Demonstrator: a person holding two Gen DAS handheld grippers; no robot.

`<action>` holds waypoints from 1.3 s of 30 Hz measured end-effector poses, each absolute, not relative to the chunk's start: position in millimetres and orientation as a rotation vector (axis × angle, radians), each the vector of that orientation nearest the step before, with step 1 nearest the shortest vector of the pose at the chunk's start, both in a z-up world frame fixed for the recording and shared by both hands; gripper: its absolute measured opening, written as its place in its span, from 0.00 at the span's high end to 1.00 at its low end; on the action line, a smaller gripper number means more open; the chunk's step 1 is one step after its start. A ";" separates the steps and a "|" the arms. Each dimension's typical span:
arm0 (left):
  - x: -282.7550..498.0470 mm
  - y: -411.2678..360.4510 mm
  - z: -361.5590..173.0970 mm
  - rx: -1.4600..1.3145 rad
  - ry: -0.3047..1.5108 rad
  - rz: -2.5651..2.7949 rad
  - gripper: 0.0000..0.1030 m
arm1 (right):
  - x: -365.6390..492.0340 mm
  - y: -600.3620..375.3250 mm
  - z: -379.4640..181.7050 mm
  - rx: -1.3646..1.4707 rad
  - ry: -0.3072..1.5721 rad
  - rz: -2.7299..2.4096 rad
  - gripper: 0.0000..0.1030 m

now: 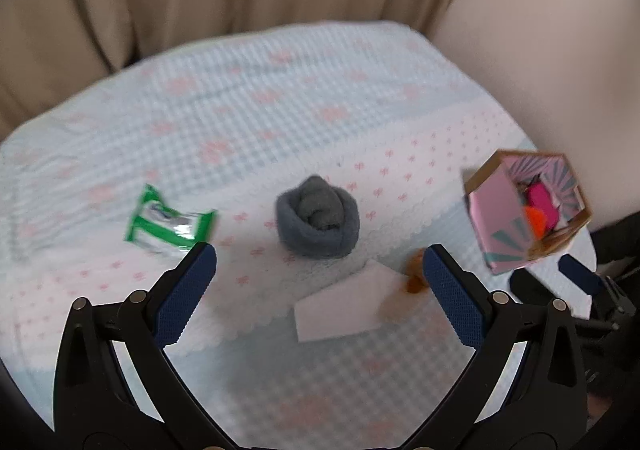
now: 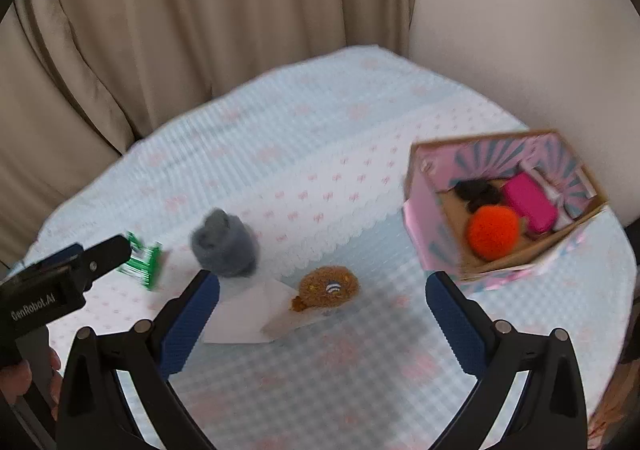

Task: Organize soft objects
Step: 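Lift both tools away from the box toward the remaining items, then grasp the grey sock with the left tool while the right tool grasps the brown plush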

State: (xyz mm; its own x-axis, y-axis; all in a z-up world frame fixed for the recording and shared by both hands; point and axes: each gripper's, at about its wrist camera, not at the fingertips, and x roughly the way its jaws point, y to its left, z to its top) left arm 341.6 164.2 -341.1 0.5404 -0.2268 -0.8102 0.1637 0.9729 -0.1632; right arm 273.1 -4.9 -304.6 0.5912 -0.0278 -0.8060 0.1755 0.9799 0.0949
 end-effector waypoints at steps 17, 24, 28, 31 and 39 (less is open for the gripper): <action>421.9 139.2 -462.4 -0.087 1.043 -0.248 0.01 | 324.6 -12.1 -426.3 0.225 1.030 -0.141 0.18; 432.9 138.8 -475.1 -0.067 1.052 -0.263 0.29 | 332.9 -9.9 -447.6 0.231 1.064 -0.134 0.42; 432.1 141.9 -473.9 -0.065 1.044 -0.264 0.39 | 333.4 -13.9 -450.8 0.260 1.069 -0.136 0.48; 429.5 140.6 -471.9 -0.047 1.038 -0.268 0.45 | 332.6 -12.3 -449.2 0.256 1.073 -0.134 0.50; 418.0 146.6 -449.3 -0.072 1.028 -0.259 0.50 | 331.1 -12.7 -426.3 0.257 1.041 -0.111 0.52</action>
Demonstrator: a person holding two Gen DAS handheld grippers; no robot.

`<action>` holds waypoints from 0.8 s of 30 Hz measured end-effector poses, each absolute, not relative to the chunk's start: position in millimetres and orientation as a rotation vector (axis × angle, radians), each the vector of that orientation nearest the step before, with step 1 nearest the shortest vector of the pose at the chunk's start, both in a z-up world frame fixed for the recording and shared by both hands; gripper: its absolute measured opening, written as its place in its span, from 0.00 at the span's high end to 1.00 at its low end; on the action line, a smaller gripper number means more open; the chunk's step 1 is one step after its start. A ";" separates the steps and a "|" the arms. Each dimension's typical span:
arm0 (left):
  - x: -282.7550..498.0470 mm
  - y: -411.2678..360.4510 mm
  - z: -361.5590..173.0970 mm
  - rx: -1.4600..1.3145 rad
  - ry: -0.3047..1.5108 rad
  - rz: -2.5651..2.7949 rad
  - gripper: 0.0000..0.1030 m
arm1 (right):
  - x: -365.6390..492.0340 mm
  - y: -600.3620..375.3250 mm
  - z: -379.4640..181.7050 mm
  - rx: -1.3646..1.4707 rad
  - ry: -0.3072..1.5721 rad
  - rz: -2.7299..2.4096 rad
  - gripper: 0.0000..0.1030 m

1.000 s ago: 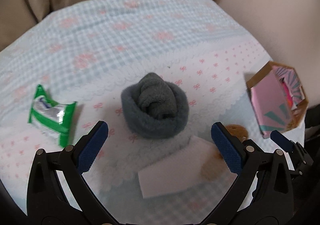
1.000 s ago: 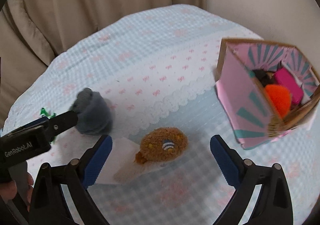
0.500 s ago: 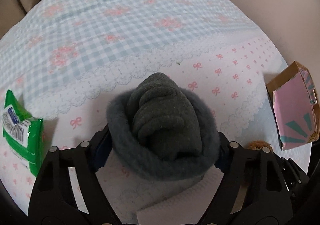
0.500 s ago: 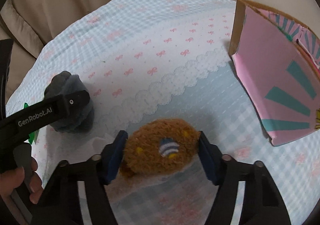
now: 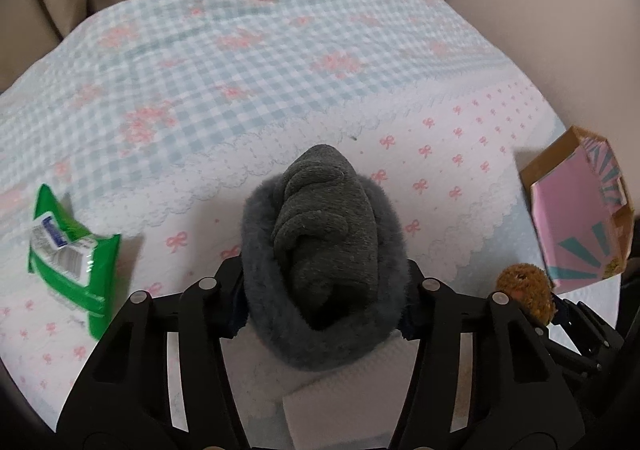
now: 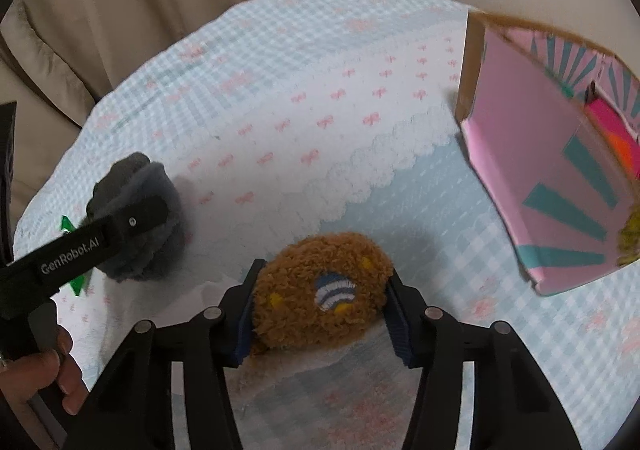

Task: Organize soft objects
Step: 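Grasp the grey sock with the left tool while the right tool grasps the brown plush, then carry the grey sock and brown plush with both tools over the box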

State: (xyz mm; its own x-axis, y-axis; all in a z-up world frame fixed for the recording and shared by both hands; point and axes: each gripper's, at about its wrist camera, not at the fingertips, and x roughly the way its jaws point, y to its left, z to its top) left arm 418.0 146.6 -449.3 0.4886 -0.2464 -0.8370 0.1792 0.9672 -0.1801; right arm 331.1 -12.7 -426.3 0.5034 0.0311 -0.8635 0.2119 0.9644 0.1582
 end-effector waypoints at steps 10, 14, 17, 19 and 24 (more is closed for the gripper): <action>377.6 142.8 -354.9 -0.105 0.965 -0.263 0.50 | 316.4 -10.2 -348.4 0.242 0.976 -0.050 0.52; 355.2 134.4 -307.5 -0.093 0.925 -0.270 0.50 | 303.1 -16.1 -297.7 0.211 0.931 -0.013 0.52; 339.2 122.4 -273.3 -0.086 0.901 -0.276 0.50 | 291.5 -25.6 -258.8 0.202 0.897 0.006 0.52; 329.1 112.1 -253.0 -0.079 0.894 -0.283 0.50 | 283.3 -35.0 -235.6 0.205 0.877 0.010 0.52; 301.0 71.1 -209.8 -0.051 0.874 -0.316 0.50 | 260.7 -67.2 -182.5 0.216 0.828 0.013 0.52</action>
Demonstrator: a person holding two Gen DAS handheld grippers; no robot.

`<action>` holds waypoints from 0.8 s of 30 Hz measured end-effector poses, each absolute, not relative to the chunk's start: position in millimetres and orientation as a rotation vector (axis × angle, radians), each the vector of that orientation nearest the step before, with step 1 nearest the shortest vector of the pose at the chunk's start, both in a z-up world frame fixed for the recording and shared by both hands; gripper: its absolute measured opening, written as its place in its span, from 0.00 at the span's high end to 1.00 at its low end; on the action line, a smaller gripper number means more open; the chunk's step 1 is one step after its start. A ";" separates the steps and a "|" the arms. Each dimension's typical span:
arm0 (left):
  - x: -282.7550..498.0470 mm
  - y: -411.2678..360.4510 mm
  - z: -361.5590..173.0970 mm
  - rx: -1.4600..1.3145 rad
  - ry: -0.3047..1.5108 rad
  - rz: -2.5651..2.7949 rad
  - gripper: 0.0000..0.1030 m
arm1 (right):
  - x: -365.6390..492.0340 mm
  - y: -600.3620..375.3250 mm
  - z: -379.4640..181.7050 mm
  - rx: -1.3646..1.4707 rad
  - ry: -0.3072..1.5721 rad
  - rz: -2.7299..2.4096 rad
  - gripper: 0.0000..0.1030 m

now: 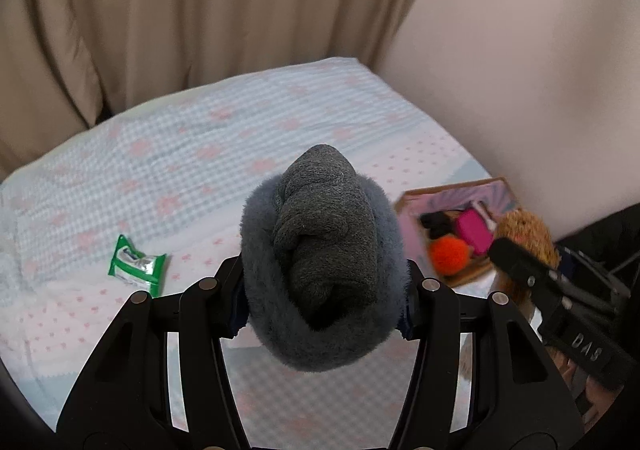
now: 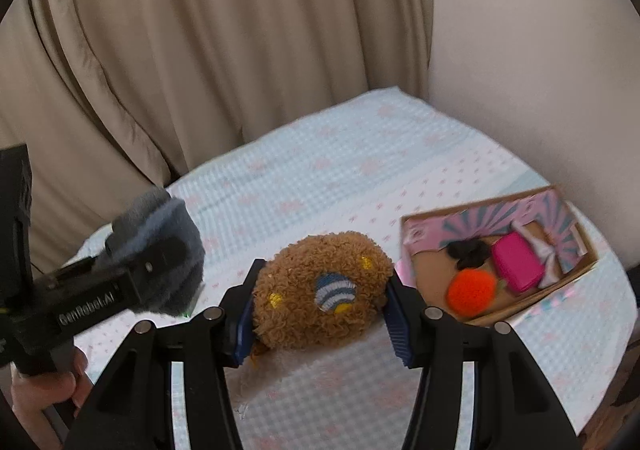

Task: Organize soft objects
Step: 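Carry the grey sock and brown plush with both tools over the box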

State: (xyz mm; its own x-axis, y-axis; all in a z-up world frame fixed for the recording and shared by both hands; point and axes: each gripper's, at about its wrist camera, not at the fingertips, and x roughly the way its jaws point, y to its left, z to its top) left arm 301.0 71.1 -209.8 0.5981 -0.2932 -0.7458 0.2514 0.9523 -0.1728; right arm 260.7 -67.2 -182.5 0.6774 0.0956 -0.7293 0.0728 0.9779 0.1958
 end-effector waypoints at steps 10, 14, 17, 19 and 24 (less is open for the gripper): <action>262.8 -39.1 -168.6 -0.070 0.876 -0.318 0.50 | 239.9 -177.0 -125.0 0.212 0.807 -0.001 0.52; 262.7 -86.3 -169.1 -0.093 0.899 -0.305 0.50 | 238.7 -225.3 -117.6 0.181 0.828 0.015 0.52; 269.1 -125.9 -175.1 -0.097 0.911 -0.300 0.50 | 244.3 -261.2 -118.3 0.152 0.839 0.028 0.52; 274.2 -149.3 -181.4 -0.094 0.921 -0.296 0.50 | 251.5 -287.4 -124.2 0.144 0.852 0.037 0.52; 296.2 -194.6 -204.4 -0.087 0.959 -0.281 0.50 | 274.3 -335.9 -147.7 0.135 0.895 0.053 0.52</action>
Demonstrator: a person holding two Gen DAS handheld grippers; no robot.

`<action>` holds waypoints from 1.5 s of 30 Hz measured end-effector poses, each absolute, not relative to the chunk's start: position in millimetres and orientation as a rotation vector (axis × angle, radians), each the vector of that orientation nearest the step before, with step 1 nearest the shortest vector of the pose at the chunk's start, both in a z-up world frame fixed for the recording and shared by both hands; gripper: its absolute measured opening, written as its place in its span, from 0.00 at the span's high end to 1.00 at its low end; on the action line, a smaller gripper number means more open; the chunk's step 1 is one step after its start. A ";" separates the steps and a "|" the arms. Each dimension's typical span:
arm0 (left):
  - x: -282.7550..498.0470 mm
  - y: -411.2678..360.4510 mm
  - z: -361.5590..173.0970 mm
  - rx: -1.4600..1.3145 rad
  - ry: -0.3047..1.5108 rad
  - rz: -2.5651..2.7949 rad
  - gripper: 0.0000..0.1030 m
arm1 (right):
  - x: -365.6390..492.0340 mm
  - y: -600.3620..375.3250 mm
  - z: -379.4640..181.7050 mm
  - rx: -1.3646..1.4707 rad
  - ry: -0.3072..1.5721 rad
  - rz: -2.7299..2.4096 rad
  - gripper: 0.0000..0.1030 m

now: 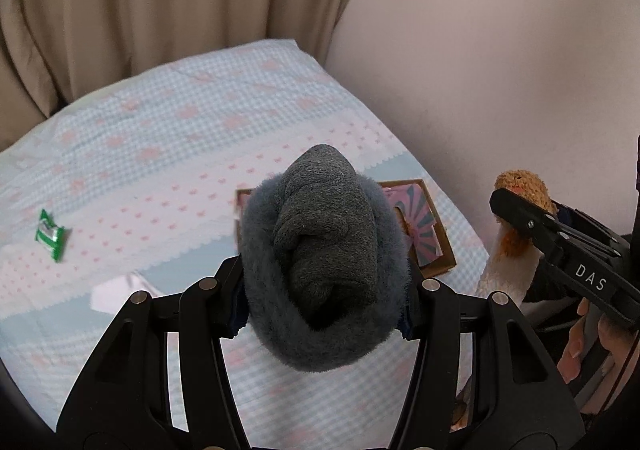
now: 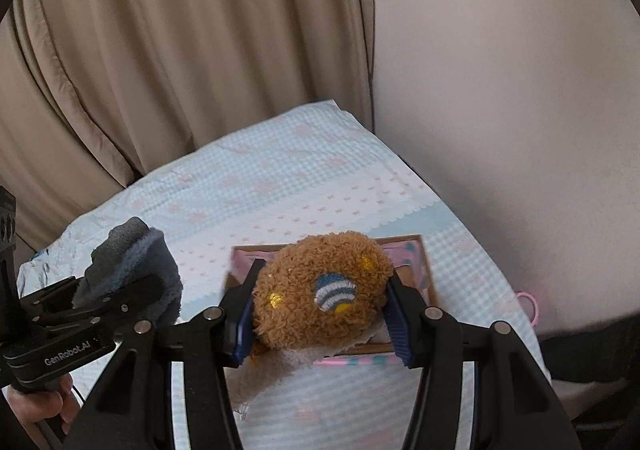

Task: Organize soft objects
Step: 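Carry the grey sock and brown plush with both tools over the box, then open both tools to drop the sock and plush into the box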

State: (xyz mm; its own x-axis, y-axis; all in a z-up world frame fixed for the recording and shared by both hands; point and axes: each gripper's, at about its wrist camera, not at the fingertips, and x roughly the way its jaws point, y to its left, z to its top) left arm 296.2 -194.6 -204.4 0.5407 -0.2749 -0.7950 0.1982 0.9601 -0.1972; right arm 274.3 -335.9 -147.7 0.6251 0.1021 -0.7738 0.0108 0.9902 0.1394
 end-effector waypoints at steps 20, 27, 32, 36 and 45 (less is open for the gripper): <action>409.5 -235.4 -346.8 -0.007 1.222 -0.111 0.50 | 370.1 -405.7 -299.5 0.112 1.133 0.192 0.51; 417.1 -249.8 -373.6 0.067 1.275 -0.099 0.38 | 385.0 -411.7 -328.1 0.145 1.180 0.244 0.49; 410.3 -257.0 -372.2 0.090 1.266 -0.100 0.00 | 392.3 -414.3 -336.4 0.182 1.182 0.276 0.06; 401.5 -259.0 -371.4 0.119 1.265 -0.098 0.00 | 392.4 -414.2 -335.4 0.176 1.166 0.279 0.00; 396.6 -267.4 -363.3 0.111 1.259 -0.123 0.00 | 386.6 -417.3 -332.5 0.177 1.145 0.268 0.00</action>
